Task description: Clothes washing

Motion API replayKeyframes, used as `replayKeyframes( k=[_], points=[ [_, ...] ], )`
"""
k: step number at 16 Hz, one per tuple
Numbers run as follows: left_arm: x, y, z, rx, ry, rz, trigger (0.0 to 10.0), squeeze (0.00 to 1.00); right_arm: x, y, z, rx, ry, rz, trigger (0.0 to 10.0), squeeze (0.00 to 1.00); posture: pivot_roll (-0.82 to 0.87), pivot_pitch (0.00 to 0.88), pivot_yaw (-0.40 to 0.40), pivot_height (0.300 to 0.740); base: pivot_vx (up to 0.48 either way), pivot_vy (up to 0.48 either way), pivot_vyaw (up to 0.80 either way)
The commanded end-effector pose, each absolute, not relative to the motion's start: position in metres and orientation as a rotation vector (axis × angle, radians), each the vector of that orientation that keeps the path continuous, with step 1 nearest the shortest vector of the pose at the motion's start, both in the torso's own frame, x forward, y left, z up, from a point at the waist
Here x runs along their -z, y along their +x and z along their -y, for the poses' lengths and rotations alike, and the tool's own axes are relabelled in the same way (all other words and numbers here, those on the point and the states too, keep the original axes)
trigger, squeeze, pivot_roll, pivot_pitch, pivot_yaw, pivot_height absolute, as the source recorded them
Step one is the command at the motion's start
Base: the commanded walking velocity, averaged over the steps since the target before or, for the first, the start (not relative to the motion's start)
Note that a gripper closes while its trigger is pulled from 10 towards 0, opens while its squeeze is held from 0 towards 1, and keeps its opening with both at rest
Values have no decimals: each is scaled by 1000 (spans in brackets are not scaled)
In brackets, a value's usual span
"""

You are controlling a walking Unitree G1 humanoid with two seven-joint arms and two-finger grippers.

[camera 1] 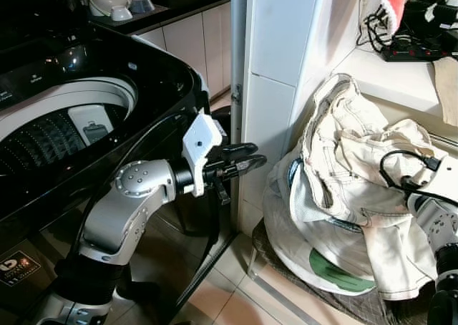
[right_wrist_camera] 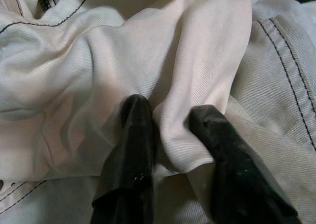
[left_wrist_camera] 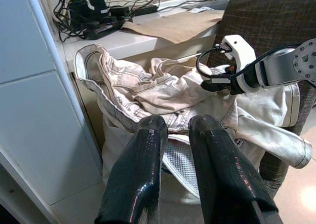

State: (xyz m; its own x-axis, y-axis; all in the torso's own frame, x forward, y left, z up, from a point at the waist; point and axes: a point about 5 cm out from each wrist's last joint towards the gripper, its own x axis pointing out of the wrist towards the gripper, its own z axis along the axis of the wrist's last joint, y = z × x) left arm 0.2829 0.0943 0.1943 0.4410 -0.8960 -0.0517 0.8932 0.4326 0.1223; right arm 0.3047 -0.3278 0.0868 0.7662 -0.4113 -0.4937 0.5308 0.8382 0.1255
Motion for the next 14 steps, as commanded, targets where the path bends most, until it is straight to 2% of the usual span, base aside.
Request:
replayKeyframes(
  k=[1, 8, 10, 13, 14],
  points=[
    [-197, 285, -95, 1102, 160, 24, 10000, 0, -86, 305, 329, 518, 268, -475, 0, 0, -45, 0, 35, 740, 0, 0, 0],
    [-197, 288, -96, 1075, 171, 34, 10000, 0, -107, 311, 332, 510, 229, -401, 0, 0, -44, 0, 34, 740, 0, 0, 0],
    [-198, 288, -96, 1071, 171, 38, 10000, 0, -118, 315, 329, 479, 274, -366, 0, 0, -46, 0, 35, 740, 0, 0, 0],
    [-203, 292, -97, 1043, 163, 67, 10000, 0, -155, 326, 323, 403, 279, -223, 0, 0, -46, 0, 35, 740, 0, 0, 0],
    [-209, 295, -97, 1021, 152, 94, 10000, 0, -182, 333, 312, 289, 258, -125, 0, 0, -46, 0, 35, 740, 0, 0, 0]
  ],
)
